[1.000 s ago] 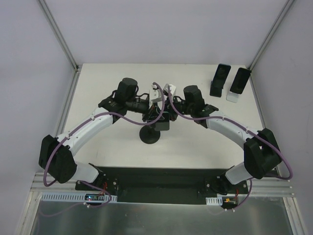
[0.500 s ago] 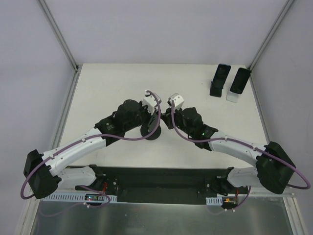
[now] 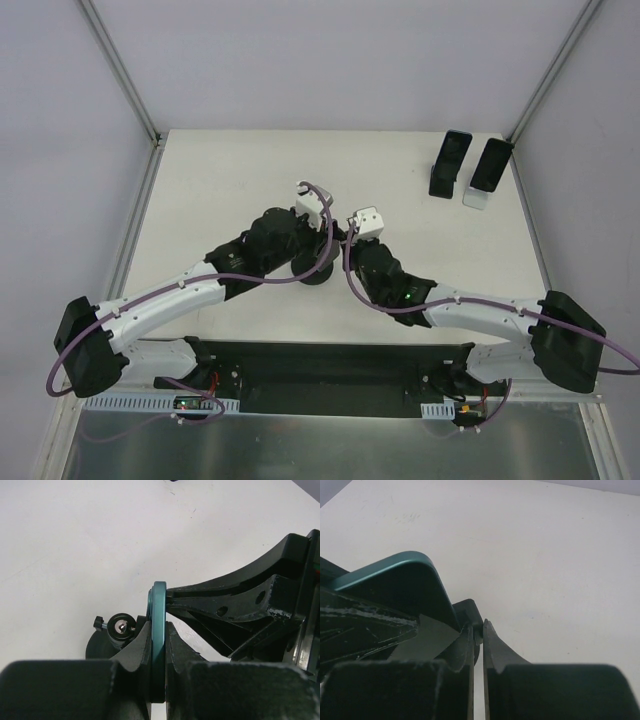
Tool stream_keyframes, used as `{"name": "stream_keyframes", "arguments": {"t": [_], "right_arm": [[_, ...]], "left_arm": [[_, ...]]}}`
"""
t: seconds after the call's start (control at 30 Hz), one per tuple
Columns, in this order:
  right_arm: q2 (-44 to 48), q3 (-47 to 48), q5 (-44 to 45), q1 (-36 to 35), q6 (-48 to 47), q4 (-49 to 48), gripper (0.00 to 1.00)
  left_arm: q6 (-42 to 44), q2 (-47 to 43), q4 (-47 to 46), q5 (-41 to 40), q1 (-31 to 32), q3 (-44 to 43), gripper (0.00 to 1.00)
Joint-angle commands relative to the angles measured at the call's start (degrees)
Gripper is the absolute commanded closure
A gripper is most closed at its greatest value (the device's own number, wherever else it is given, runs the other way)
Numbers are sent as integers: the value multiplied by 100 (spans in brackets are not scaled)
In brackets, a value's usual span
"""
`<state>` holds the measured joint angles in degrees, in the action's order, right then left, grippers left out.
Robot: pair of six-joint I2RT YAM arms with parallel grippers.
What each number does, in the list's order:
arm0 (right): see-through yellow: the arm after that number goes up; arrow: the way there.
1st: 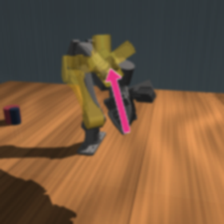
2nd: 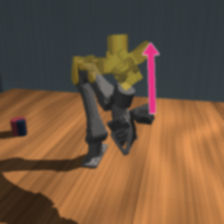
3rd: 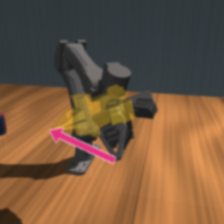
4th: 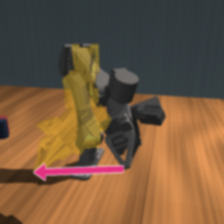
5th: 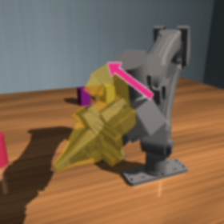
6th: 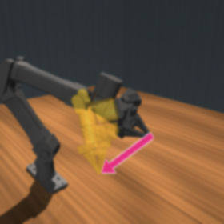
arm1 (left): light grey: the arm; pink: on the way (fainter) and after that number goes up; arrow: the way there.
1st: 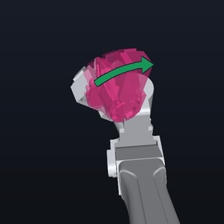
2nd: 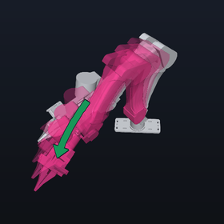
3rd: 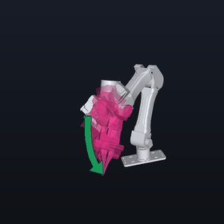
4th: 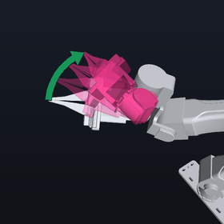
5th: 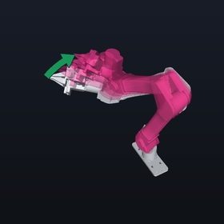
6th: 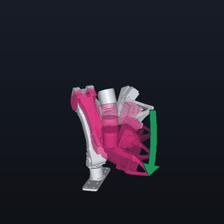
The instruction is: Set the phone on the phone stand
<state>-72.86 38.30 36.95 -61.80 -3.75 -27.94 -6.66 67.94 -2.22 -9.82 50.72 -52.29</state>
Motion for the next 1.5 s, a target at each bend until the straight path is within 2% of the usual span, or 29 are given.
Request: {"name": "stream_keyframes", "arguments": {"t": [0.0,0.03,0.23,0.4,0.5,0.53,0.57,0.6,0.63,0.67,0.73,0.77,0.8,0.83,1.2,1.33,1.47], "right_arm": [[588,-60,226,-376,51,-606,88],[650,-86,147,-377,-124,-633,73],[1414,-402,-107,-368,-741,-624,45],[1705,-719,-337,-70,-900,-818,35],[1617,-789,-1099,501,-620,-748,29],[1591,-798,-1816,685,-497,-721,27],[1547,-781,-2240,1044,-373,-695,26],[1512,-755,-2706,1230,-190,-695,26],[1477,-702,-3615,1362,-170,-677,23],[1381,-510,-4112,1512,-214,-555,19],[1266,-237,-5156,1539,-642,-231,9],[1109,25,-5398,1539,-766,110,2],[1055,115,-5530,1539,-855,244,3],[985,203,-5593,1539,-995,420,4],[-123,1372,-5752,1531,-1620,1019,4],[-316,1522,-5304,1504,-1620,844,4],[-571,1671,-5321,1408,-1620,791,4]], "left_arm": [[24,237,-182,-1479,-299,149,100],[33,228,-182,-1426,-299,175,100],[-46,88,-200,-1338,-299,360,100],[-257,-35,-209,-1215,-299,422,100],[-450,-114,-200,-1232,-308,413,100],[-503,-149,-200,-1224,-326,413,100],[-564,-167,-130,-1206,-352,395,95],[-739,-246,-78,-1206,-370,378,83],[-836,-299,10,-1206,-405,343,52],[-924,-369,72,-1180,-422,325,41],[-1144,-641,195,-1005,-449,307,21],[-1180,-755,326,-926,-475,316,16],[-1258,-1017,440,-855,-475,325,11],[-1311,-1159,502,-794,-475,342,1],[-1856,-3724,1715,-169,-502,738,1],[-1910,-4253,2119,-178,-510,712,1],[-1875,-4474,2296,-195,-510,694,1]]}}
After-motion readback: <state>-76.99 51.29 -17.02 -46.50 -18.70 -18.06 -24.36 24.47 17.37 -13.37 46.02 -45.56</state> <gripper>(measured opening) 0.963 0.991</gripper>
